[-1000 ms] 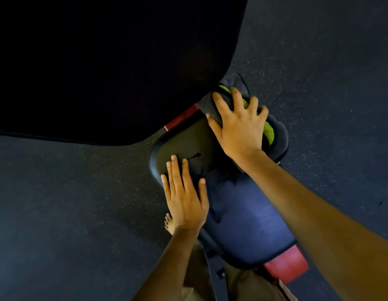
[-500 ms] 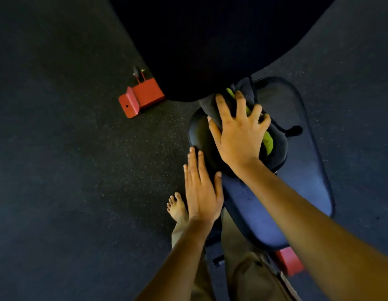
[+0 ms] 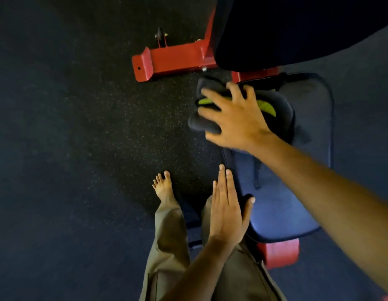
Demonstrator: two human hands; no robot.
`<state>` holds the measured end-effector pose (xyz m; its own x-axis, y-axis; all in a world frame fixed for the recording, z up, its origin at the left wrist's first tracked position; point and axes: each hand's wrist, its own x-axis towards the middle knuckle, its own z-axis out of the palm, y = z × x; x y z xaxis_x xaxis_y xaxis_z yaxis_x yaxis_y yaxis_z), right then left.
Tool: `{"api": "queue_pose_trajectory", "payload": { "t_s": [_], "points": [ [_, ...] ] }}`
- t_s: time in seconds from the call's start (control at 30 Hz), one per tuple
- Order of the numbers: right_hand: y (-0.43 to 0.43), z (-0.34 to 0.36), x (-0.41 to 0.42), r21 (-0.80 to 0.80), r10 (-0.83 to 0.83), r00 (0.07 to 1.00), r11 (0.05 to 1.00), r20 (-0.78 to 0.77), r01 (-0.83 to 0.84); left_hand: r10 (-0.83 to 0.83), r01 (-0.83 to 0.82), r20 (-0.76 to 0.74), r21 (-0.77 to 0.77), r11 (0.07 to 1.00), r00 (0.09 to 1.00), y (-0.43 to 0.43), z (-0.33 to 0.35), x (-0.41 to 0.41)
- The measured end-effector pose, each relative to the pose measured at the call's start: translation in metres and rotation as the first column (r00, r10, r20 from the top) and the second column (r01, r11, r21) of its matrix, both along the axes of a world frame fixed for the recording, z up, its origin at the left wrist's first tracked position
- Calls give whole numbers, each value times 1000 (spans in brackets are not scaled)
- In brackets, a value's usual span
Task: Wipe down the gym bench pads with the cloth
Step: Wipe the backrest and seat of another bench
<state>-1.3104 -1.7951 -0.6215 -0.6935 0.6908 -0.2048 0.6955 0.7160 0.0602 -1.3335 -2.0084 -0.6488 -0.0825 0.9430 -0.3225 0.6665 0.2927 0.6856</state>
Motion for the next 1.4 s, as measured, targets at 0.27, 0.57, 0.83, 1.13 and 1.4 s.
{"api": "queue_pose_trajectory", "payload": {
  "t_s": [0.27,0.57,0.83,1.13,1.4],
  "points": [
    [-48,9,18,-22,308,951,951,31,-307,309,-266,212,-208,941,927,3,16,35],
    [3,7,-9,-1,237,970,971,49,-237,386,-332,257,-230,915,886,8,33,35],
    [-29,8,25,-73,490,871,868,-25,-491,385,-301,275,-303,904,881,13,40,30],
    [-48,11,16,-30,377,921,926,103,-376,404,-322,265,-305,896,875,9,34,33],
    [-13,11,-5,-7,241,969,971,52,-241,442,-366,273,-286,885,854,7,36,38]
  ]
}}
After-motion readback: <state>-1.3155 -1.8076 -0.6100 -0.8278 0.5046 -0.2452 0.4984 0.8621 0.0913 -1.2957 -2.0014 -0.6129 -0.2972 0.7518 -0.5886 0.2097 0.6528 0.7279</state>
